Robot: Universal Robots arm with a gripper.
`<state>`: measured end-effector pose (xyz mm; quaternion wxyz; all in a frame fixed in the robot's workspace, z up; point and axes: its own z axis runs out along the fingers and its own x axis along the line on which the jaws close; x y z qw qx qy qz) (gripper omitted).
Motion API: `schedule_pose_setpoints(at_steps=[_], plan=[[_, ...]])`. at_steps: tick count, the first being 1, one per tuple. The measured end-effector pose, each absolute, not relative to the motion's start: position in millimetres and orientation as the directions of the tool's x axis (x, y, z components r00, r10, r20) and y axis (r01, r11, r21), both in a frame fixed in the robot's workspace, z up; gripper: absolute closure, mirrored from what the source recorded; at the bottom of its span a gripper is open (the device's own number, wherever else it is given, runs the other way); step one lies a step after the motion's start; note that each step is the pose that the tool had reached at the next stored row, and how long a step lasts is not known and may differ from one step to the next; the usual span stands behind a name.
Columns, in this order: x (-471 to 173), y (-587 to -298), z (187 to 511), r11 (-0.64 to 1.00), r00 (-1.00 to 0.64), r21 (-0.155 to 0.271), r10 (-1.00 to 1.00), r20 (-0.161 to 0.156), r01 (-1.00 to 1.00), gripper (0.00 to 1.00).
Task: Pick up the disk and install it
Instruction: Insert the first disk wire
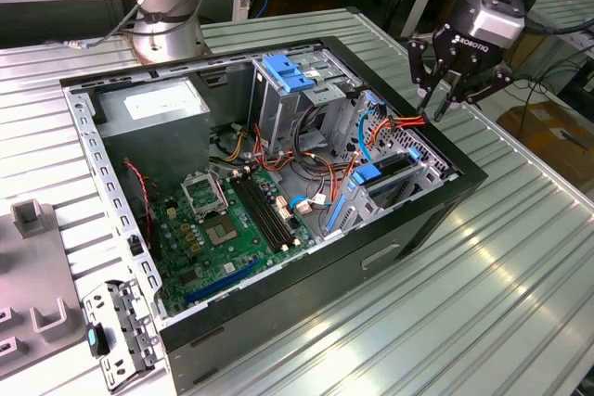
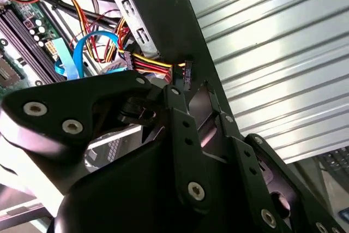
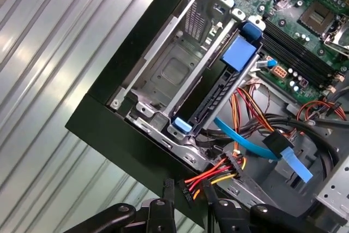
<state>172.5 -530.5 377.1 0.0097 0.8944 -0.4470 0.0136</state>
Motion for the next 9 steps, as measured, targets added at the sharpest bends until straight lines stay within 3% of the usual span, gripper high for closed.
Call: schedule_pose_setpoints(at_steps=[9], plan=[[173.6,-530.4,375.0,-0.639,0.639,0.005,-0.768,0.033,-0.769,0.67]])
